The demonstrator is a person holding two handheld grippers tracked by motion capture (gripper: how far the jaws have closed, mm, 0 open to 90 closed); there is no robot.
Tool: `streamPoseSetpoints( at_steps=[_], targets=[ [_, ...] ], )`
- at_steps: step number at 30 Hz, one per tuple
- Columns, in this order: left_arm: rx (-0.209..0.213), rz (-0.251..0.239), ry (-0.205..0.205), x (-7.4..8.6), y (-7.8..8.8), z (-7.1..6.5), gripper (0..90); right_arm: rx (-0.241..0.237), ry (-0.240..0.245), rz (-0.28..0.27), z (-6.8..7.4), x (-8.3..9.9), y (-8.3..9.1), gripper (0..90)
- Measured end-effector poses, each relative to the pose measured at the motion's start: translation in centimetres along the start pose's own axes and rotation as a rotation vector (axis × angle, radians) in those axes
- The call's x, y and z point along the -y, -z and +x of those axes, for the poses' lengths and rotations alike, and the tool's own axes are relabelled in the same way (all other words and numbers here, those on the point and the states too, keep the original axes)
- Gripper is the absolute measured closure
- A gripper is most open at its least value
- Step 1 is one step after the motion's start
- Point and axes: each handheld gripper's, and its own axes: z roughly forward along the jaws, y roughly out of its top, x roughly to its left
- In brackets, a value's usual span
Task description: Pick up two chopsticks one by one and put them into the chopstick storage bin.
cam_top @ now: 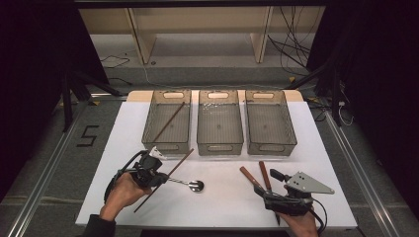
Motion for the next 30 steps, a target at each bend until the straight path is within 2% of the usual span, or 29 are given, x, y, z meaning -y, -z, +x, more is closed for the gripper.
streamPoseSetpoints(
  at_steps=[17, 26, 30],
  targets=[
    [0.010, -0.082, 0.005, -1.2, 1.8, 0.9, 84.4, 0.002, -0.011, 0.003, -0.1, 0.1, 0.0, 25.4],
    [-0.012, -0.129, 0.010, -2.2, 3.0, 1.7, 84.3, 0.004, -0.014, 0.002, -0.1, 0.1, 0.0, 25.4],
    [-0.024, -0.156, 0.008, -3.3, 3.4, 2.1, 84.4, 0.005, -0.012, 0.001, -0.2, 0.1, 0.0, 25.4]
  ],
)
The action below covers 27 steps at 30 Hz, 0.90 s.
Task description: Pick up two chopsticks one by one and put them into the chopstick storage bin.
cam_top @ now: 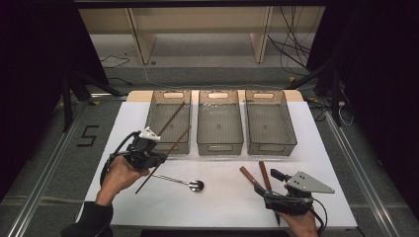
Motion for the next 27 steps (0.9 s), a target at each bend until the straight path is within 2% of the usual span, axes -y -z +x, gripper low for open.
streamPoseSetpoints(
  at_steps=[15, 27],
  targets=[
    [-0.043, -0.049, -0.010, -3.7, 0.6, 2.2, 84.3, -0.001, -0.001, 0.000, 0.0, 0.0, 0.0, 25.3],
    [-0.073, -0.084, -0.013, -6.4, 0.4, 3.7, 84.3, -0.002, -0.005, -0.002, -0.1, 0.0, 0.1, 25.3]
  ],
)
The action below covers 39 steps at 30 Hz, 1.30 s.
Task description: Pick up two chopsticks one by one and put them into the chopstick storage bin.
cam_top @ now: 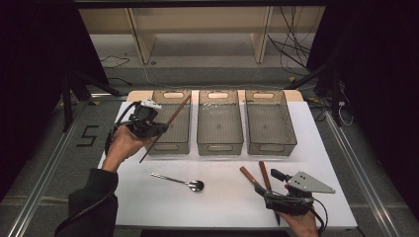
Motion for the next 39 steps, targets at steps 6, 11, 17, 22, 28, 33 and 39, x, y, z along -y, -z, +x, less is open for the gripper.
streamPoseSetpoints(
  at_steps=[6, 11, 17, 22, 28, 33, 39],
  targets=[
    [-0.015, -0.012, -0.011, -1.0, -0.4, 0.8, 84.3, -0.001, 0.000, -0.001, 0.0, 0.0, 0.0, 25.3],
    [-0.032, -0.025, -0.011, -2.0, -1.0, 1.4, 84.3, -0.001, 0.000, 0.002, 0.0, 0.0, 0.0, 25.3],
    [-0.048, -0.026, -0.017, -2.8, -1.6, 1.9, 84.3, -0.001, -0.001, 0.000, 0.0, 0.0, 0.0, 25.3],
    [-0.057, -0.031, -0.012, -3.2, -2.3, 2.5, 84.3, -0.003, -0.001, 0.000, -0.1, 0.0, 0.0, 25.3],
    [-0.068, -0.030, -0.020, -3.5, -2.8, 2.9, 84.3, -0.003, -0.002, 0.000, -0.1, 0.0, 0.0, 25.3],
    [-0.076, -0.048, -0.012, -3.9, -3.2, 3.4, 84.3, -0.005, -0.002, 0.000, 0.0, 0.0, 0.0, 25.3],
    [-0.080, -0.054, -0.003, -4.1, -4.0, 3.8, 84.3, -0.007, -0.003, -0.001, -0.1, 0.0, 0.0, 25.3]
  ],
)
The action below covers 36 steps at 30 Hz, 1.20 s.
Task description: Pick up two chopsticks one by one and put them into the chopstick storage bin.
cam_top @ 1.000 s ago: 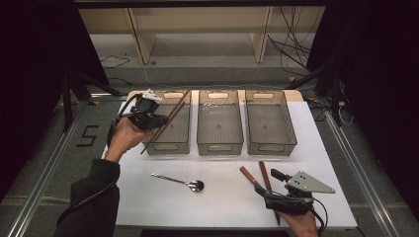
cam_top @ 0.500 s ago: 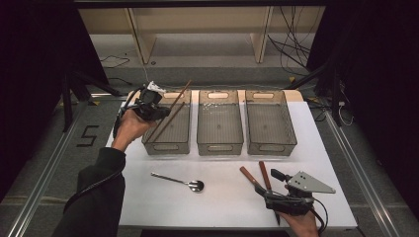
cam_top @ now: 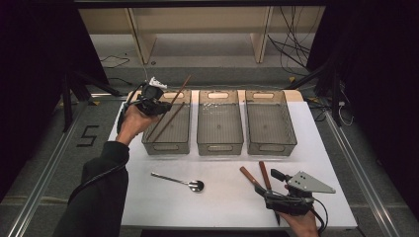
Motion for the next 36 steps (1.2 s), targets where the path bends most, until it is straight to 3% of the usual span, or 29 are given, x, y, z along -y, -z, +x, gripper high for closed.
streamPoseSetpoints(
  at_steps=[4, 16, 36],
  targets=[
    [0.007, 0.003, 0.025, 0.4, -0.8, 0.3, 84.3, -0.002, -0.001, -0.002, 0.0, 0.0, 0.0, 25.3],
    [-0.013, 0.005, 0.039, 1.4, -2.3, 1.0, 84.3, -0.003, 0.000, -0.001, 0.1, 0.0, 0.0, 25.3],
    [-0.027, 0.069, 0.093, 3.4, -4.0, 1.6, 83.0, -0.004, 0.000, 0.001, 0.1, 0.0, 0.0, 25.3]
  ],
)
